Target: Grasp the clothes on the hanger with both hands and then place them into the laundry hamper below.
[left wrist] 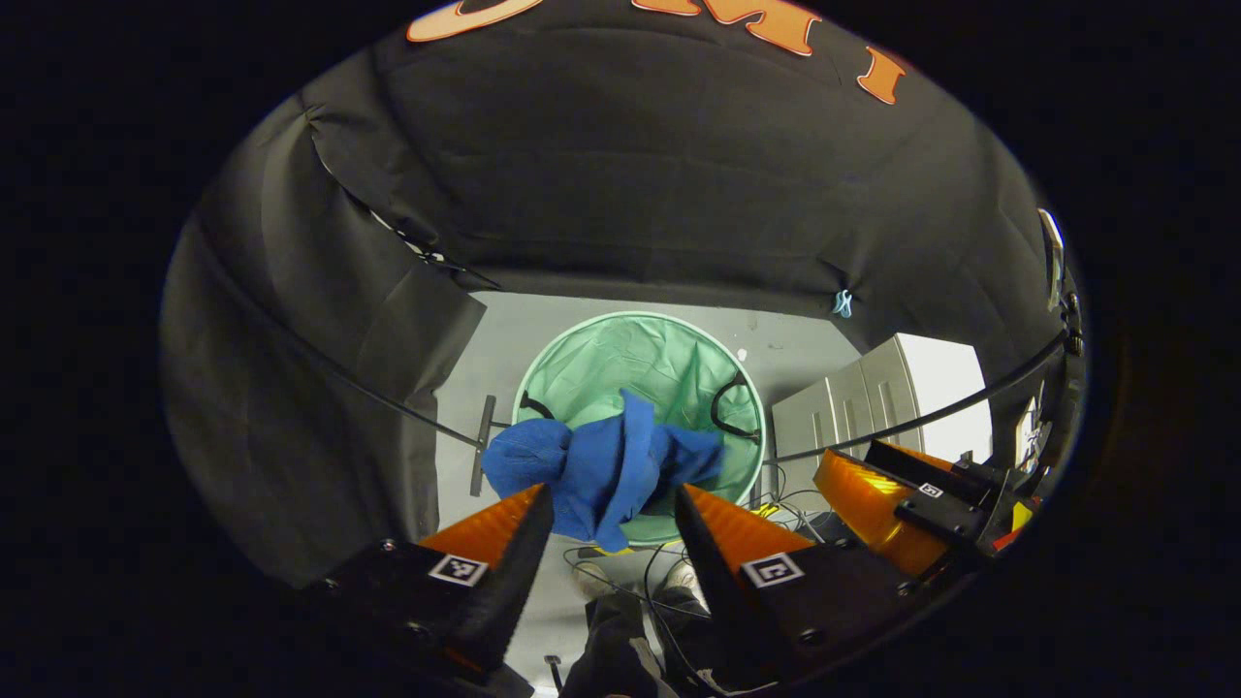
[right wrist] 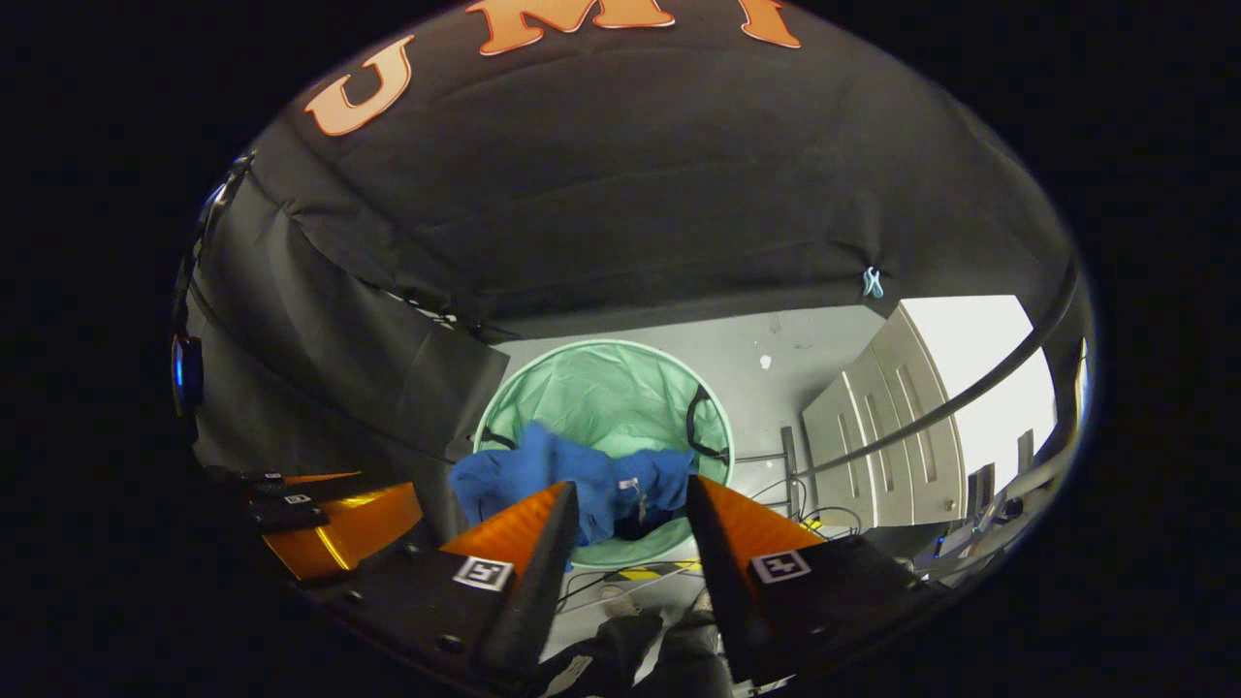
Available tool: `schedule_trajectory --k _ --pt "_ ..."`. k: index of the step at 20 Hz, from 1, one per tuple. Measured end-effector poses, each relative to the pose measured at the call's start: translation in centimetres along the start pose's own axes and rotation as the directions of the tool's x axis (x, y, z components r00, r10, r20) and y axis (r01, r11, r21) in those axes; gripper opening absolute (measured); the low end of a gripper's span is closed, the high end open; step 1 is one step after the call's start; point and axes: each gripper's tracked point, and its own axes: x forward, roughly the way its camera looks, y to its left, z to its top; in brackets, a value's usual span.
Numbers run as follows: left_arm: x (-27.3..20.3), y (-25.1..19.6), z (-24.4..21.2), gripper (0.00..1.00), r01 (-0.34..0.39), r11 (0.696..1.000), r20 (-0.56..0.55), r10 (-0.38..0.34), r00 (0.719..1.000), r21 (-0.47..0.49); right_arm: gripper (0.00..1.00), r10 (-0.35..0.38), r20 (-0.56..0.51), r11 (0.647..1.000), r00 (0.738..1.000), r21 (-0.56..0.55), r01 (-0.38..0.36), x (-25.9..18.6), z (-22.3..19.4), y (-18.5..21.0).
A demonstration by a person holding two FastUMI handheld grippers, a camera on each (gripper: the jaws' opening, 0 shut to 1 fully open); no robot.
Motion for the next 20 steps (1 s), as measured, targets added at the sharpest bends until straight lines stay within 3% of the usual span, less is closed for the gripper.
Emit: schedule_trajectory --k 1,2,3,4,5,9,14,17,20 --pt "-0.2 -0.1 0.1 0.85 -0.008 1.000 0.010 0.008 1.000 0.001 0.80 -0.002 0.013 1.000 1.000 -0.006 0.002 -0.8 0.0 -0.2" --pt "-0.8 0.1 0.2 0.90 -0.017 1.000 0.030 0.017 0.999 0.006 0.86 -0.002 0.027 1.000 1.000 -0.007 0.002 -1.5 -0.1 0.0" --pt "-1.3 0.2 0.6 0.94 -0.020 1.000 0.061 0.018 0.998 0.020 1.00 -0.008 0.043 1.000 0.999 -0.009 0.009 -2.2 0.2 0.1" --pt "-1.8 0.4 1.0 0.97 -0.029 0.999 0.095 0.025 0.995 0.039 0.94 -0.015 0.062 1.000 0.998 -0.009 0.016 -2.9 0.6 -0.3" --pt "-2.9 0.3 1.2 0.98 -0.036 0.998 0.123 0.029 0.992 0.054 0.99 -0.019 0.085 1.000 0.996 -0.006 0.020 -3.6 1.0 -1.0" --pt "-7.2 -0.6 2.3 0.97 0.004 0.999 0.222 -0.011 0.975 0.034 0.99 -0.016 0.203 1.000 0.979 0.019 0.013 -8.7 3.1 -2.0" --pt "-11.8 1.7 2.8 0.96 -0.022 1.000 0.357 0.024 0.934 -0.009 0.99 -0.025 0.378 0.997 0.925 0.082 -0.006 -15.4 6.0 -5.4" --pt "-15.4 3.0 3.9 0.96 -0.045 0.999 0.440 0.051 0.897 -0.024 0.98 -0.057 0.453 0.998 0.889 0.061 0.033 -19.7 6.8 -7.5" --pt "-20.1 4.1 5.9 0.96 -0.077 0.997 0.567 0.079 0.820 -0.027 0.99 -0.062 0.524 0.998 0.850 0.047 0.043 -22.9 7.7 -7.6"
